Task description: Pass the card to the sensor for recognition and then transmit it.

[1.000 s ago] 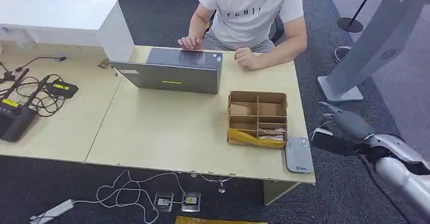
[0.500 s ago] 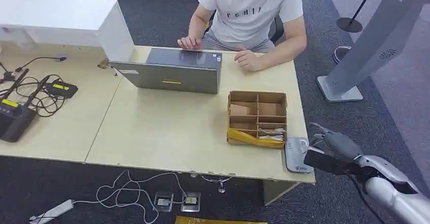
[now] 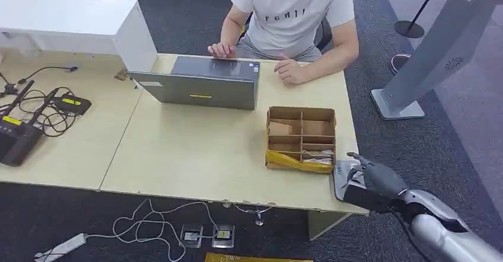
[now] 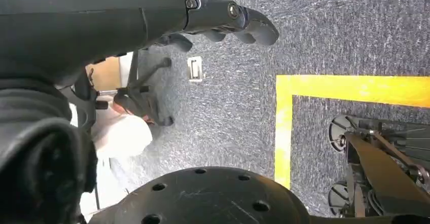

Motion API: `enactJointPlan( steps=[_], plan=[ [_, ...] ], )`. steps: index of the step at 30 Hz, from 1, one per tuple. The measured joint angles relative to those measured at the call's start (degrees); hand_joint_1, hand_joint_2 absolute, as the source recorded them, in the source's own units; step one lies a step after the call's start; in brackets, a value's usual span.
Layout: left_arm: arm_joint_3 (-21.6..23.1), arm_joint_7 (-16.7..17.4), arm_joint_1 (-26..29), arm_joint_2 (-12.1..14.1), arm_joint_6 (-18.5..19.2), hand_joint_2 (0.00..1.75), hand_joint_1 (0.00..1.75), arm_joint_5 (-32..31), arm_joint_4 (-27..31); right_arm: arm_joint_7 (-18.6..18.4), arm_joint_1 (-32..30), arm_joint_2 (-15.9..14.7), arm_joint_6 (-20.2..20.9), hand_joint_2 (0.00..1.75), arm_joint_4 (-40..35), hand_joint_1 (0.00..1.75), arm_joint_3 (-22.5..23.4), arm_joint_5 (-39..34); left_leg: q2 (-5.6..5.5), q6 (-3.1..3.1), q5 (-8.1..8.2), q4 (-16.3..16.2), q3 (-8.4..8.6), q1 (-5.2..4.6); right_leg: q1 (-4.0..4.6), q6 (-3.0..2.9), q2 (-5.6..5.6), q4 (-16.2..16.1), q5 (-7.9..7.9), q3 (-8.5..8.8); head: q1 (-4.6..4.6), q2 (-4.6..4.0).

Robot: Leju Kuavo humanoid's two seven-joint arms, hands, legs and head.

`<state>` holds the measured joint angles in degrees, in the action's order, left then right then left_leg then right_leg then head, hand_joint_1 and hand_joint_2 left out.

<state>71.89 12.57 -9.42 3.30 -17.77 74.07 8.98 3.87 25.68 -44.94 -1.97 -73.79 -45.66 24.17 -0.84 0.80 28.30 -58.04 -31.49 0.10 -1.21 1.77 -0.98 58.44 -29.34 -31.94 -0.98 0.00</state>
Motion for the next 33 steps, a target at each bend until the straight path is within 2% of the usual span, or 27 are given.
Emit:
enactJointPlan(
  steps=[8,13,33],
  plan=[
    [0.0,0.0,0.0,0.0,-0.2,0.00,0.00,0.2,0.0,0.3,-0.4,1.6,-1.8,1.75,0.7,1.75,-0.6,-1.1,0.01,0.00,0.00,0.0,0.03,0.00,0.00,0.00,0.01,0.0,0.00,0.01,0.00,0.00],
    [0.0,1.2,0.0,-0.2,-0.5,0.00,0.00,0.1,0.0,0.1,-0.6,2.5,-3.1,1.75,2.2,1.75,-0.8,-2.1,0.03,0.00,0.00,0.0,0.08,0.00,0.00,0.00,0.04,0.0,0.00,0.03,0.00,0.00],
    [0.0,1.5,0.0,-0.5,-1.3,0.00,0.00,0.6,0.0,3.5,-0.4,3.6,-3.2,1.75,8.0,1.75,0.7,-4.8,0.05,-0.01,-0.01,0.0,0.09,0.00,0.00,0.00,0.04,0.0,0.01,0.09,0.02,0.00]
  ],
)
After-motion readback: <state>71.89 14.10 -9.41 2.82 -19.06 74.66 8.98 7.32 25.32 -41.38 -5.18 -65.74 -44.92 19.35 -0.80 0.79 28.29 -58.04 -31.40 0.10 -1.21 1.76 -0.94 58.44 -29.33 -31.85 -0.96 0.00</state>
